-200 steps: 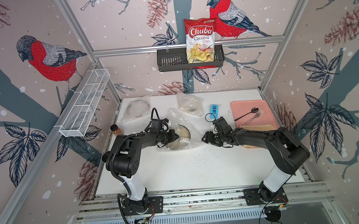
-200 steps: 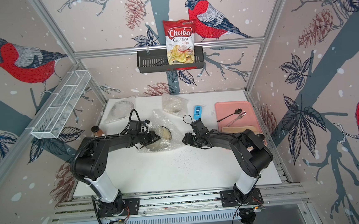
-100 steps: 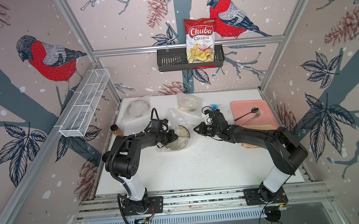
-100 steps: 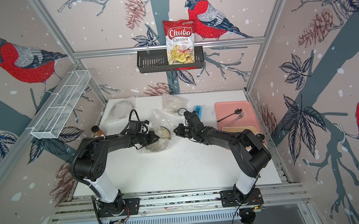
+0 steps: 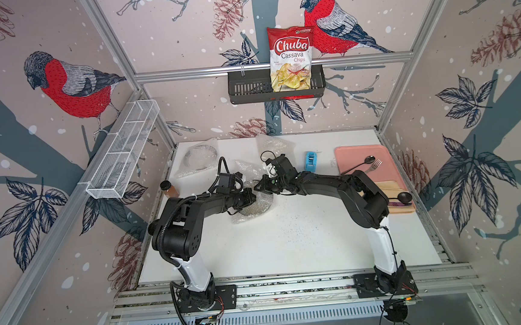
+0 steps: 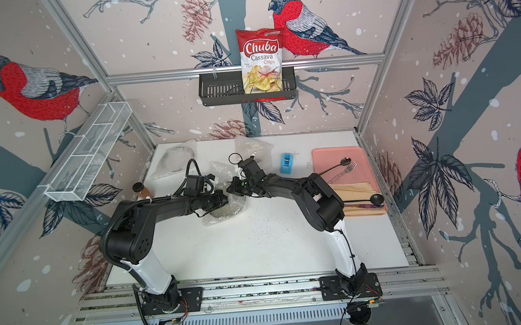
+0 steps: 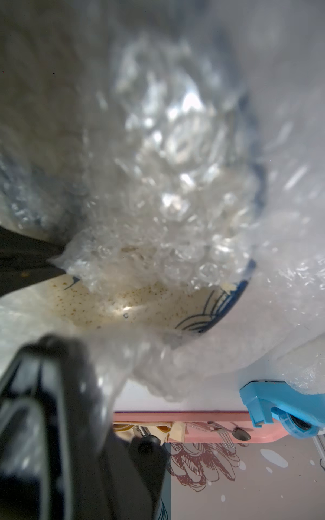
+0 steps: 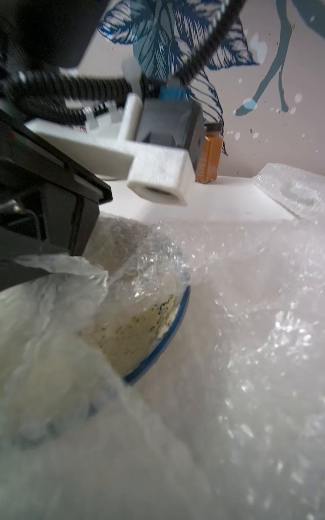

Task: Wrap dinner plates in bubble wrap
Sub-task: Wrap the plate in the bubble wrap.

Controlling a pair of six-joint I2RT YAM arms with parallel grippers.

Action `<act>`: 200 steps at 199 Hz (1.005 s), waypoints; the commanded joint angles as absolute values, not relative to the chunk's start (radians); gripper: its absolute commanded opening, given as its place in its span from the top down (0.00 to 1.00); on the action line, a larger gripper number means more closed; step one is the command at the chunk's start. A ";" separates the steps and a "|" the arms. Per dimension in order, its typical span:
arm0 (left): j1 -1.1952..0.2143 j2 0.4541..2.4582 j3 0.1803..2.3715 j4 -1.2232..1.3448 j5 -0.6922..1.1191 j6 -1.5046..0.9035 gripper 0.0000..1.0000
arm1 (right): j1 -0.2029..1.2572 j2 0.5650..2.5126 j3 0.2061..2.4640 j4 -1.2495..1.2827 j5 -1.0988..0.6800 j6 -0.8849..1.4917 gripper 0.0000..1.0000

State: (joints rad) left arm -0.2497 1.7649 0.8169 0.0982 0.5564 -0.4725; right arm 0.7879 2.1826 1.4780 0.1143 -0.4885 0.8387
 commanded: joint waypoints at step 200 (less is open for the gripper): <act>-0.161 1.586 0.735 0.025 0.737 -0.571 0.54 | 0.810 2.280 1.538 0.083 -0.514 0.886 0.47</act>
